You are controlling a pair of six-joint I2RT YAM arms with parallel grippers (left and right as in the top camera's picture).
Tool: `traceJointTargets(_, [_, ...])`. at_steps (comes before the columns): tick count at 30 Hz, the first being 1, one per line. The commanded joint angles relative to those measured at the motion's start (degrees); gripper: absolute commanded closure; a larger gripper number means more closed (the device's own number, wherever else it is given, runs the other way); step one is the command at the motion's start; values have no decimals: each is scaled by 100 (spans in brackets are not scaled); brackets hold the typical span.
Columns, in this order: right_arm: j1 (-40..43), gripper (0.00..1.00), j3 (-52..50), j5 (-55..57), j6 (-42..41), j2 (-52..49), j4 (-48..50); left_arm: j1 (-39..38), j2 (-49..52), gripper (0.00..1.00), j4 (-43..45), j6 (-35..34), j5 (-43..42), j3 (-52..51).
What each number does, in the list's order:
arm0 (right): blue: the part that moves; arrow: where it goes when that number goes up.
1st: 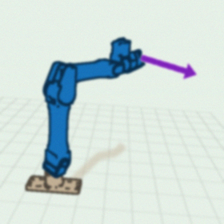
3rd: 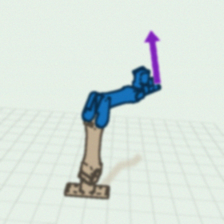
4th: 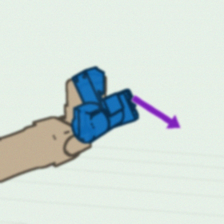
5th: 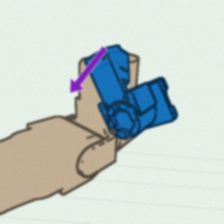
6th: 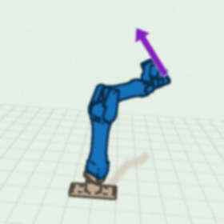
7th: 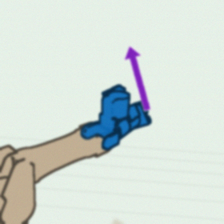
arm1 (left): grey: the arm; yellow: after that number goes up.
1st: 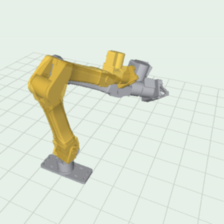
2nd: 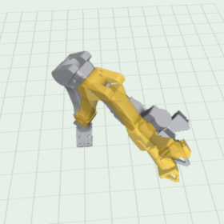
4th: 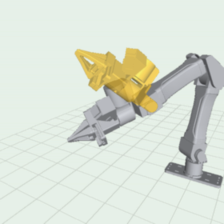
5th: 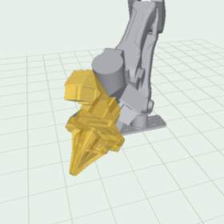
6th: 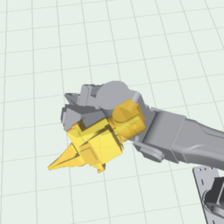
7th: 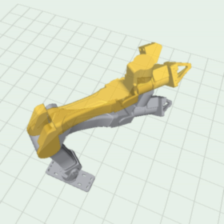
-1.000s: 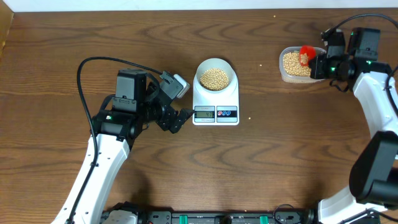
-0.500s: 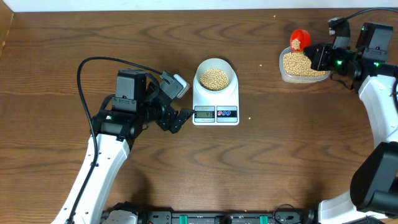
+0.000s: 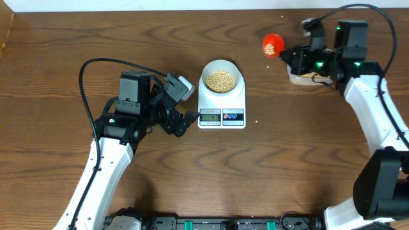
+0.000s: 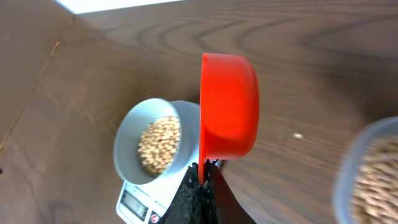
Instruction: Scoop item into bowl and weigh 50g on scale
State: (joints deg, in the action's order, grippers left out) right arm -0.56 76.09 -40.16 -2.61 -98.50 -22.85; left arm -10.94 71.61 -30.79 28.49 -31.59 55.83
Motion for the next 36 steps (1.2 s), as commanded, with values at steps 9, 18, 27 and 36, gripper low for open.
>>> traceJointTargets(9, [-750,99,-11,-63,313,109,37,13,-55,11,0,-28,-31,-39])
traceJointTargets(18, [-1215,99,-11,-24,883,103,33,13,-55,11,0,-28,-33,-39])
traceJointTargets(27, [-1473,99,-11,667,1569,101,35,13,-55,11,0,-28,-31,-39])
traceJointTargets(36, [-1493,99,-11,704,1902,101,35,13,-55,11,0,-28,-33,-39])
